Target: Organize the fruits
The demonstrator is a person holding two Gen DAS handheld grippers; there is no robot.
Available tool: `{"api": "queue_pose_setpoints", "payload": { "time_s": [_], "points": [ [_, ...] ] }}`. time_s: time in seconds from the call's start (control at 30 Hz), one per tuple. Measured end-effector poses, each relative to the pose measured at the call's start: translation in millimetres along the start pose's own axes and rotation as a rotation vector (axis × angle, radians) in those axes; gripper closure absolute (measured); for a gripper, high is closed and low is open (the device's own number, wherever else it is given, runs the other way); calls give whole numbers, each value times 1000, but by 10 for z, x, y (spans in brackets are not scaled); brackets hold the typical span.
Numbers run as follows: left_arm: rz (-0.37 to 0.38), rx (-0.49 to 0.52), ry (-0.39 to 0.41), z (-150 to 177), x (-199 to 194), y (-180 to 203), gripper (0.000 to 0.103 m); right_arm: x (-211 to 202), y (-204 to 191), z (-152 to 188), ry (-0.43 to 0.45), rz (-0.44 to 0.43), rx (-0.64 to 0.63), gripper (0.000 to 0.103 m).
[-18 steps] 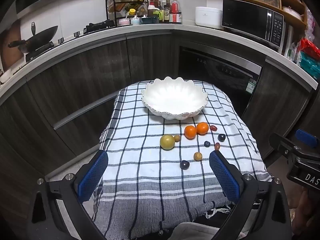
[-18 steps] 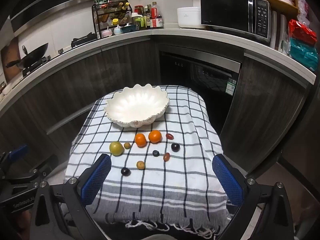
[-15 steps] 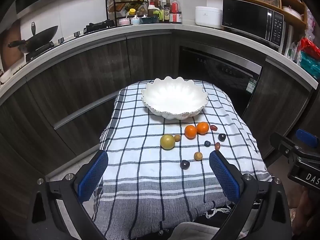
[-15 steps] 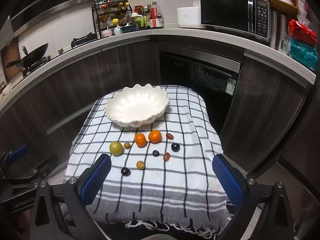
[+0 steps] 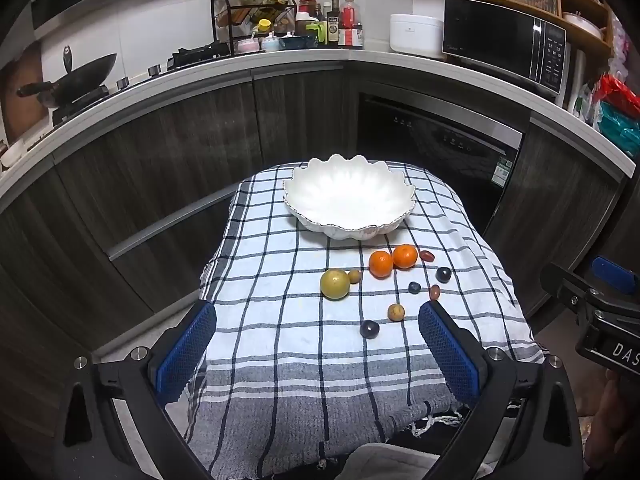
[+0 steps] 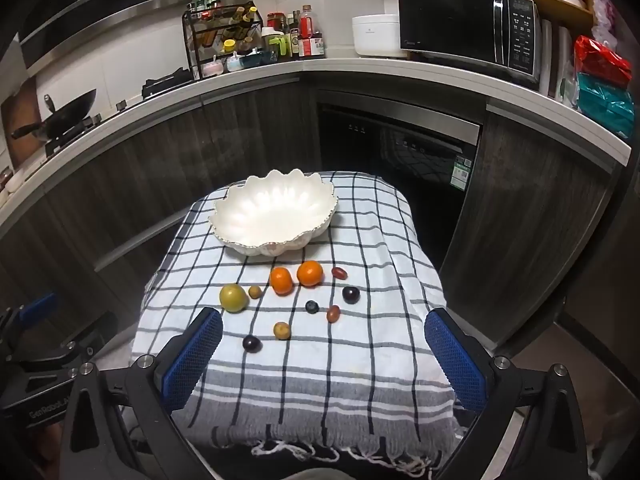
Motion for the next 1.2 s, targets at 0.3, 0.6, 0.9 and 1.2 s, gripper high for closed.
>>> {"api": "queue_pose_setpoints", "payload": {
  "time_s": [0.3, 0.6, 0.9, 1.2],
  "points": [
    [1, 1, 1, -6, -48, 32, 0, 5, 0, 6, 1, -2, 1, 0],
    [-2, 0, -2, 15, -42, 47, 0, 2, 0, 9, 1, -4, 2, 0],
    [-1, 0, -2, 17, -42, 48, 0, 5, 12, 3, 0, -5, 3, 0],
    [-3, 2, -1, 20, -10, 53, 0, 21, 2, -13, -2, -6, 5, 0]
  ]
}}
Point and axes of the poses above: each gripper's, at about its wrist camera, not at the fingertips, and x roughly the way its jaws point, y to its right, z to its underside, the point moved 8 cm from there along x, roughly the way its jaws point, and after that the axes turned 13 degrees about -y, right-handed, at the moved point
